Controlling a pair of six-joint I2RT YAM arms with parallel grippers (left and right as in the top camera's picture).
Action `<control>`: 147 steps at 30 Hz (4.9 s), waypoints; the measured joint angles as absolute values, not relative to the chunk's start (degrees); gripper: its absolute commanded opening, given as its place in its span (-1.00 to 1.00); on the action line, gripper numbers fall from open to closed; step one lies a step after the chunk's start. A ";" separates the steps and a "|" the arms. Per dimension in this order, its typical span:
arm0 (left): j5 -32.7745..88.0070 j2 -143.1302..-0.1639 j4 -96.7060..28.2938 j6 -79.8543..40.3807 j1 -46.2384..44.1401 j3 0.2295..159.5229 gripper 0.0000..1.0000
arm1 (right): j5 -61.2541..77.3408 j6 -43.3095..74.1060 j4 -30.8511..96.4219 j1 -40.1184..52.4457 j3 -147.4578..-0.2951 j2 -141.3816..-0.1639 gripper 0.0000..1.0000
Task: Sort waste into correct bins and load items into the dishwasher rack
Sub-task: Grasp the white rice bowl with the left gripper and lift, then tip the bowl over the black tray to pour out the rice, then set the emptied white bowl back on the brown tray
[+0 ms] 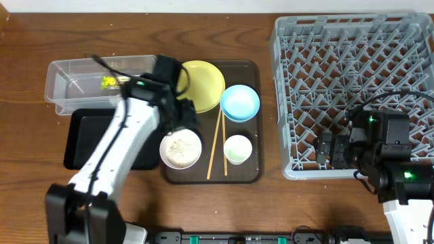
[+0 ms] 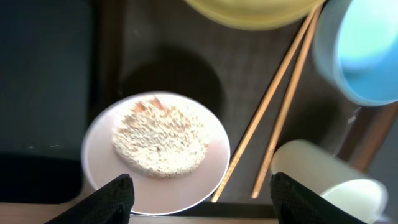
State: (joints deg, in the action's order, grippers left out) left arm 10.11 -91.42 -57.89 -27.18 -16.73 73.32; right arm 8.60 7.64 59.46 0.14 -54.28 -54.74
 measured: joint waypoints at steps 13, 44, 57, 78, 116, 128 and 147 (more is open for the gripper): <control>10.00 -103.63 -48.93 -27.24 -24.21 68.99 -0.18 | 8.62 7.66 59.77 0.14 -54.28 -54.74 0.99; 9.74 -94.11 -53.87 -22.48 -26.30 70.28 -0.88 | 8.60 7.66 59.79 0.14 -54.28 -54.74 0.98; 21.32 -85.10 -56.55 -11.33 -6.57 71.20 -0.88 | 8.62 7.66 59.79 0.14 -54.28 -54.74 0.99; 62.89 -98.04 -56.38 7.57 28.47 67.94 -0.88 | 8.60 7.66 60.16 0.14 -54.28 -54.74 0.98; 87.22 -108.18 -61.10 11.97 40.14 67.83 -0.87 | 8.60 7.64 60.18 0.14 -54.28 -54.74 0.99; 87.55 -108.18 -62.63 16.01 40.60 67.83 -0.88 | 8.60 7.66 60.23 0.14 -54.28 -54.74 0.99; 88.16 -108.14 -65.43 19.77 40.66 67.83 -0.88 | 8.60 7.64 60.23 0.14 -54.28 -54.74 0.99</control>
